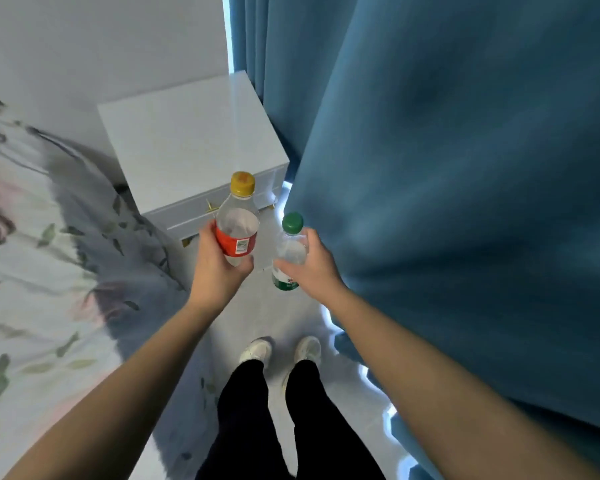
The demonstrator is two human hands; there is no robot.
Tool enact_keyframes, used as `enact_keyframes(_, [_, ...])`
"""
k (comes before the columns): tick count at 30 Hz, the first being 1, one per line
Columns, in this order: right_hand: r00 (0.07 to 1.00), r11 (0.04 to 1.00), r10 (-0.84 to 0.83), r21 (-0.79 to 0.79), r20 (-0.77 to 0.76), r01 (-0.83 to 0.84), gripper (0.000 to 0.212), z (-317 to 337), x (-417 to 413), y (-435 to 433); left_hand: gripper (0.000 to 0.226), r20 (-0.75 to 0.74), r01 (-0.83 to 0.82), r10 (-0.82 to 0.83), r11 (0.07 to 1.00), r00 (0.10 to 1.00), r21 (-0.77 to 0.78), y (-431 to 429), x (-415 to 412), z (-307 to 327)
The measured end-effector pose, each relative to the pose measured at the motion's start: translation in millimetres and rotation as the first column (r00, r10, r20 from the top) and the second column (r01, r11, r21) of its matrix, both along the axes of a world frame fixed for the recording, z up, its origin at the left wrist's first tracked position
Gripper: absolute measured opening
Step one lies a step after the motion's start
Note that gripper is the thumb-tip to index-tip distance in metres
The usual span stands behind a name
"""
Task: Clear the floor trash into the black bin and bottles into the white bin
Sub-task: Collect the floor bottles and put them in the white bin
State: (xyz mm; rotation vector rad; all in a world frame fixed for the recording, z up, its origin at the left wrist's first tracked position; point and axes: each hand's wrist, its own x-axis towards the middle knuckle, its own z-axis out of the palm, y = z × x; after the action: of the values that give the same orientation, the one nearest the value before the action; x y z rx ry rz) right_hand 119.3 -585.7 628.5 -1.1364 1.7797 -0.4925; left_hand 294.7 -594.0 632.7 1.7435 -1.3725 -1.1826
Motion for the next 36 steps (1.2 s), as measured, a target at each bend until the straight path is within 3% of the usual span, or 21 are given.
enact_keyframes(5, [0.993,0.983,-0.116,-0.144,0.013,0.117,0.059,71.7,-12.5,42.8,0.062,-0.033,0.104,-0.108,0.989,0.994,-0.106,29.0,-4.9,72.0])
enact_keyframes(17, [0.929,0.856,-0.368,-0.382,0.025,0.349,0.058,139.9,-39.3,83.7,0.068,-0.072,0.312,-0.328,0.934,0.942,-0.173,40.8,-13.1,114.8])
enact_keyframes(28, [0.893,0.767,-0.429,-0.467,0.134,0.439,0.054,175.3,-61.7,112.7,0.069,-0.028,0.444,-0.465,0.861,0.885,-0.249,44.9,-42.3,155.1])
enact_keyframes(36, [0.857,0.715,-0.483,-0.484,0.180,0.504,0.054,199.1,-94.2,194.3,0.070,-0.002,0.578,-0.602,0.766,0.798,-0.281,93.8,-92.8,175.3])
